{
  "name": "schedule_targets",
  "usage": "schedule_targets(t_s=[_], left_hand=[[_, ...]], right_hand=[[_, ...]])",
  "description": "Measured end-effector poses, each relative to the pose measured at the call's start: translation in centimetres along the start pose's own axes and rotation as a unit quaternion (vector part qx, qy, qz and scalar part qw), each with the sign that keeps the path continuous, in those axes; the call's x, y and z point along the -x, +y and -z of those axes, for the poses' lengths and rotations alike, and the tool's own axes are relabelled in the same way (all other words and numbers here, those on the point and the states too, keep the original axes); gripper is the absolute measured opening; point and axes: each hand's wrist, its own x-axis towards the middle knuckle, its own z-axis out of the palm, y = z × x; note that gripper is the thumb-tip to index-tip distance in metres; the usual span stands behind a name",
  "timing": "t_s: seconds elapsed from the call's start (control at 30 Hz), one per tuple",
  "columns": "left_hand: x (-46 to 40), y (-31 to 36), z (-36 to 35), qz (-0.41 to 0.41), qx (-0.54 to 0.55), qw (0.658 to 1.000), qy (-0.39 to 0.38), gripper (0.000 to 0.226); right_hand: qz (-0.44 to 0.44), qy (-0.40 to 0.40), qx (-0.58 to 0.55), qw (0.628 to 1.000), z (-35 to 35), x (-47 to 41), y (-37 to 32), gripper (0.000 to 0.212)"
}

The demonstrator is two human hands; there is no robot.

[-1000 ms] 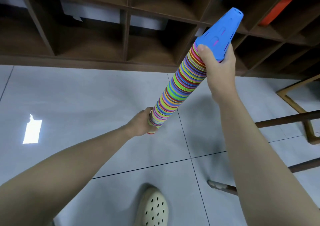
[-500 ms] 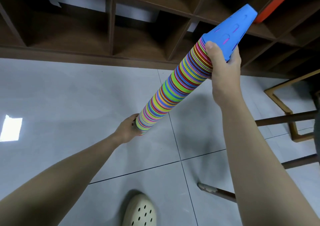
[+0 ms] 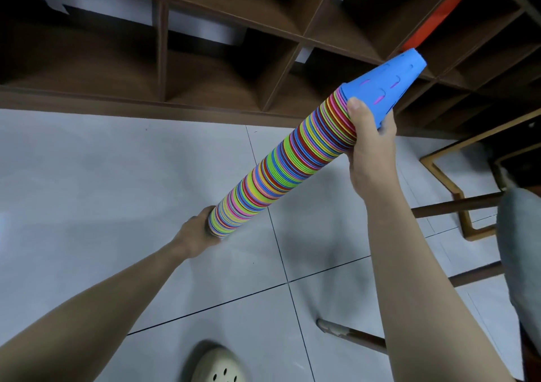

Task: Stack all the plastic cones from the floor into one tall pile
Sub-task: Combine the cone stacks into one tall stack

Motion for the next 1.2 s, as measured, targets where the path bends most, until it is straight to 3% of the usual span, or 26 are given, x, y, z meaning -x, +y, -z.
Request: schedule_targets(t_s=[0.17,0.27,0.47,0.67,0.83,0.97,1.2], left_hand=[[-0.6,0.4,-0.3,0.020,-0.024,1.000,-0.003,0.087],[-0.9,0.4,-0.4,0.033,-0.025,0.999,-0.018,0.098],[-1.5,0.2,-1.0,0.096,0.061,0.994,0.004,0.117],[-2.5,-0.3,-1.2,0.107,0.009,0.994,-0.006,0.113],[-2.3,0.3,-1.9,0.104,-0.052,0.993,0.008,0.124],[-1.4,1.2,-2.3,0.096,-0.071,0.991,0.056,0.103],[-1.0,1.3,-2.3,0.059,-0.089,0.991,0.078,0.086]], right_hand=[[-0.014,0.010,-0.009,1.000,1.2,-0.4,0.5,0.029],[-0.018,0.018,-0.017,1.000,2.0,-0.5,0.9,0.031],[-0.022,0.021,-0.028,0.999,2.7,-0.6,1.2,0.028],[-0.030,0.028,-0.040,0.998,3.1,-0.9,1.4,0.029],[-0.032,0.027,-0.041,0.998,2.6,-1.2,1.4,0.039],[-0.031,0.029,-0.039,0.998,2.2,-1.4,1.4,0.044],[-0.023,0.047,-0.033,0.998,1.7,-1.7,1.4,0.025]])
